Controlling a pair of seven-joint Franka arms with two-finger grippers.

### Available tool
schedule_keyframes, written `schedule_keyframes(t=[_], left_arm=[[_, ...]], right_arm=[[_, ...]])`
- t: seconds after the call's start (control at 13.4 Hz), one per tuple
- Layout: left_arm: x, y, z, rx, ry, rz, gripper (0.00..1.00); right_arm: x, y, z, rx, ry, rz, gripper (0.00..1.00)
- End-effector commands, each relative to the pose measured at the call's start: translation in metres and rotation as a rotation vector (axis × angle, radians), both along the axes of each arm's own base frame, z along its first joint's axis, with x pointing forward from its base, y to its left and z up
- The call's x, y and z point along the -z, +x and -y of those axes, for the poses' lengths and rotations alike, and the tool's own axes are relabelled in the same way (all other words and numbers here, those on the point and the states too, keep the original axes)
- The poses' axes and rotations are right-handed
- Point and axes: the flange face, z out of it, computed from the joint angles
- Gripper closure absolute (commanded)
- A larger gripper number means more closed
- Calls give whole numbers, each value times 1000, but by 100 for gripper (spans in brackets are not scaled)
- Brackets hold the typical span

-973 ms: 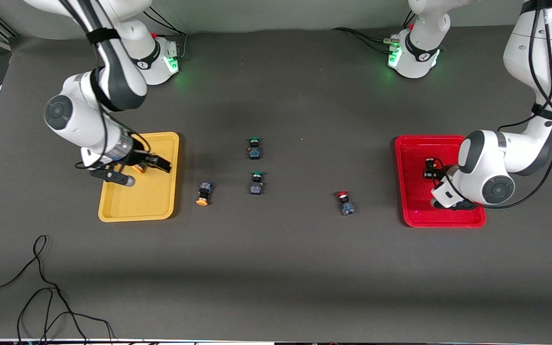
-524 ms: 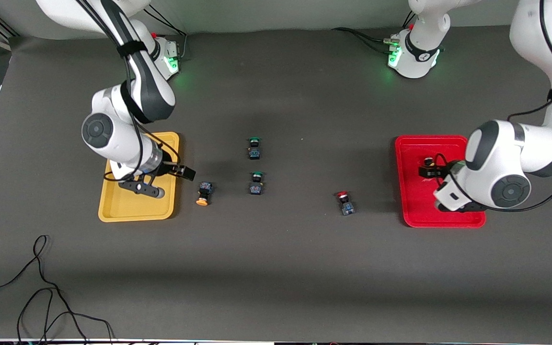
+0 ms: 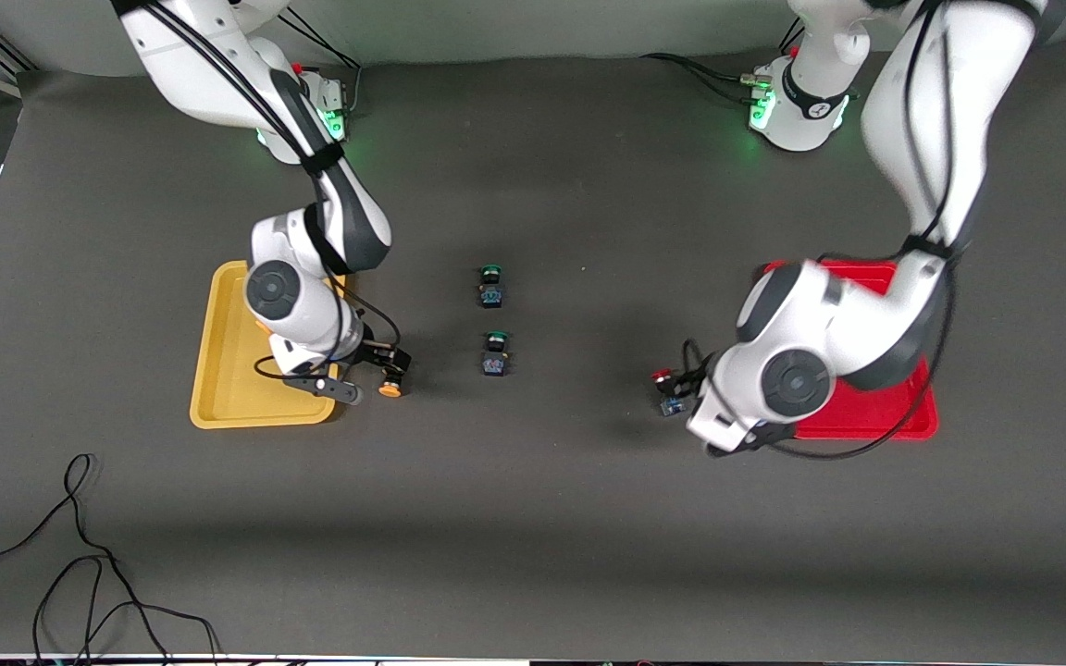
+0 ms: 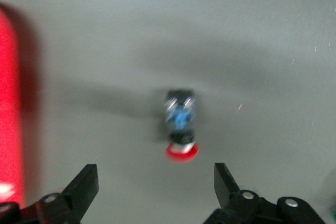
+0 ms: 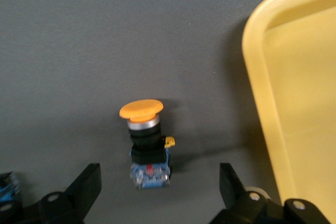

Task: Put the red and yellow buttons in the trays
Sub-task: 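Grasp another yellow button with the right gripper while the left gripper grasps red, then carry the yellow button into the yellow tray while the left gripper carries red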

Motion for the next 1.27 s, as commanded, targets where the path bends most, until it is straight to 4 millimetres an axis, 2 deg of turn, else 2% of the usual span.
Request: schedule_keyframes(t=[0.0, 0.22, 0.3, 0.37, 0.45, 0.6, 0.67, 0.82, 0.9, 1.2], left_arm=[[30, 16, 4, -35, -11, 54, 2], [59, 15, 9, -31, -20, 77, 5], [65, 10, 9, -27, -18, 69, 9], [69, 6, 9, -24, -15, 64, 20], [74, 2, 10, -19, -10, 55, 39], [82, -7, 12, -14, -1, 36, 88], [82, -10, 13, -20, 6, 30, 100], [63, -11, 14, -42, 22, 23, 100], [41, -16, 17, -49, 46, -4, 100], [-95, -44, 0, 41, 172, -62, 100]], right_arm=[[1, 7, -5, 27, 8, 16, 0], [0, 7, -4, 29, 8, 16, 0], [0, 7, -4, 27, 8, 16, 0], [3, 7, -3, 26, 5, 12, 0], [8, 7, -1, 29, 1, 11, 0], [25, 7, 2, 34, -11, 22, 0], [31, 2, 4, 34, -15, 21, 0], [35, -4, 8, 37, -20, 9, 0], [35, -5, 8, 37, -21, 9, 0], [42, -4, 9, 35, -23, 26, 0]])
